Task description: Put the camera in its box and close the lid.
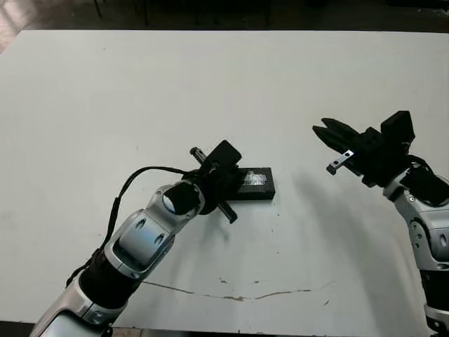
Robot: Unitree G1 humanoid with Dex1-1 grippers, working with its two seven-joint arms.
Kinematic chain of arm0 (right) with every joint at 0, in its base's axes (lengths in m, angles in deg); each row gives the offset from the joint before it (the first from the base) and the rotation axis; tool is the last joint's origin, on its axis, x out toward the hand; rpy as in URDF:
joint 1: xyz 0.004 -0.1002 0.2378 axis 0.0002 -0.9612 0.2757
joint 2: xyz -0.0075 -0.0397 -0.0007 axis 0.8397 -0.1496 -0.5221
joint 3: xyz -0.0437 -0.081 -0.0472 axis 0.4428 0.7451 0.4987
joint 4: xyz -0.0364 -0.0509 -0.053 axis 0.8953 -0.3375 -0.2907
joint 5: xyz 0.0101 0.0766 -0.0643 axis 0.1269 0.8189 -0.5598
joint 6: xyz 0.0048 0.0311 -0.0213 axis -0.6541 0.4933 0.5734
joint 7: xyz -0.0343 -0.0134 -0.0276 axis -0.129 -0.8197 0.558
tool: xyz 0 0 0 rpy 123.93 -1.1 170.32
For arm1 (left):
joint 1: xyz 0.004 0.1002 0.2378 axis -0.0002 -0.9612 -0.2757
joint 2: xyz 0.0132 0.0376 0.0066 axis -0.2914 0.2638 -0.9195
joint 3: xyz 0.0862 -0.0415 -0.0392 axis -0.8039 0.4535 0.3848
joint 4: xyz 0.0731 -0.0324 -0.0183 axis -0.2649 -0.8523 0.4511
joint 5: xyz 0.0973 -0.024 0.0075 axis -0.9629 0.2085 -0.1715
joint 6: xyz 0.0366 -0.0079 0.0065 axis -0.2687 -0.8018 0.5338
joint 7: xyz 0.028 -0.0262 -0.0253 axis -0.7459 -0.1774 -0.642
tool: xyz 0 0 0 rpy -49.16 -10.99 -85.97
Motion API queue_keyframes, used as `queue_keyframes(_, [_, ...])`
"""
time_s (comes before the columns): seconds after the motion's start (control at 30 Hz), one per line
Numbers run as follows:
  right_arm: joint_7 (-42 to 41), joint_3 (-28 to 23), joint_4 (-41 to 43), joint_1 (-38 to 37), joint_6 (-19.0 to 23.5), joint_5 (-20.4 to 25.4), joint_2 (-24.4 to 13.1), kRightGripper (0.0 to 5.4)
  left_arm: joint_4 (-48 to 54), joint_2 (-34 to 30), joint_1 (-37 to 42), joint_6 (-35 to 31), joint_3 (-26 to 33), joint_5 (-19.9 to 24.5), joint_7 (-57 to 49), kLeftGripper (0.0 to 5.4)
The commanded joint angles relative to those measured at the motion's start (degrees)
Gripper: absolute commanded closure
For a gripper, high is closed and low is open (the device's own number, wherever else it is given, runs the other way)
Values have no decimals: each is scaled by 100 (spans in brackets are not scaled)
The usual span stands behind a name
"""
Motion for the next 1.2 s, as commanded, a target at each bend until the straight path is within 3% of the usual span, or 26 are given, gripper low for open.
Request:
queue_keyframes(0.03, [25, 3, 21, -137, 137, -4, 6, 540, -216, -219, -551, -187, -317, 73, 311, 537])
queue_keyframes(0.2, [70, -12, 73, -160, 190, 22, 33, 540, 187, -141, -589, -243, -50, 208, 285, 537])
queue_keyframes(0.33, [139, -26, 122, -189, 159, 31, 73, 540, 678, 85, -590, -462, 690, 522, 141, 537])
queue_keyframes(0.57, [287, -107, 322, -202, 239, 179, 174, 540, 1148, 342, -335, -204, 2060, 987, -83, 537])
queue_keyframes(0.8, [603, -107, 497, -242, -64, 34, 404, 540, 504, -57, -609, 1725, 2595, 670, 7, 537])
queue_keyframes(0.9, [722, -87, 520, -264, -251, -61, 505, 540, 105, 91, -752, 2474, 2939, 566, -308, 537])
queue_keyframes(1.03, [953, -77, 505, -209, -159, -133, 635, 540, -81, 558, -1008, 3184, 3294, 572, -900, 537])
queue_keyframes(1.2, [1257, -28, 462, -173, -142, -321, 753, 540, -389, 800, -1303, 4289, 3408, 270, -1357, 537])
